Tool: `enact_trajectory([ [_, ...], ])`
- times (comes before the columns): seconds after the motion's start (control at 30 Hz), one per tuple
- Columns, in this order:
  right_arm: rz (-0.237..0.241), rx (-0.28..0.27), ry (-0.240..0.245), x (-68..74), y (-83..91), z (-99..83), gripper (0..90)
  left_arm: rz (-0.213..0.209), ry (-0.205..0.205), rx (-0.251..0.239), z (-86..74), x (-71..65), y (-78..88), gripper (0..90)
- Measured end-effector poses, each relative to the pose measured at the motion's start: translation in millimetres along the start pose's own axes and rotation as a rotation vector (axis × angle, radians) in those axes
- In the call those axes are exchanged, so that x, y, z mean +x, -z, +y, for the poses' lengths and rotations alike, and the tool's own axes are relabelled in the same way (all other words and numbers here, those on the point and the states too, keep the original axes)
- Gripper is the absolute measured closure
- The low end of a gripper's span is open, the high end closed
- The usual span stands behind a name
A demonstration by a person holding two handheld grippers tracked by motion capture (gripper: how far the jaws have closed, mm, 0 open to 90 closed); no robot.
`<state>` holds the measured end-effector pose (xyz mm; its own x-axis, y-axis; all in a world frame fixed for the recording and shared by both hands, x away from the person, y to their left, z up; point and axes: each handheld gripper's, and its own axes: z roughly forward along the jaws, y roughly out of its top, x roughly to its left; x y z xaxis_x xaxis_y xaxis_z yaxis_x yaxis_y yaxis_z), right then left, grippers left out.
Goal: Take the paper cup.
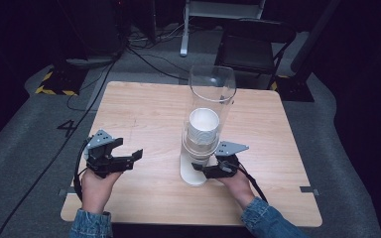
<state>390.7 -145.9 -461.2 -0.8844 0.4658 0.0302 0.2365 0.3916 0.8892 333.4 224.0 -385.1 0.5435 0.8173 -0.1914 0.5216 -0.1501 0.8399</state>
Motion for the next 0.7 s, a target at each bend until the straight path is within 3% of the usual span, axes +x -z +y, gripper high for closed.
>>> enact_trajectory([
  [0.7,0.02,0.112,0.002,4.3,0.1,-17.0,32.3,-0.04,-0.009,0.008,9.9,-0.2,-17.9,15.7],
])
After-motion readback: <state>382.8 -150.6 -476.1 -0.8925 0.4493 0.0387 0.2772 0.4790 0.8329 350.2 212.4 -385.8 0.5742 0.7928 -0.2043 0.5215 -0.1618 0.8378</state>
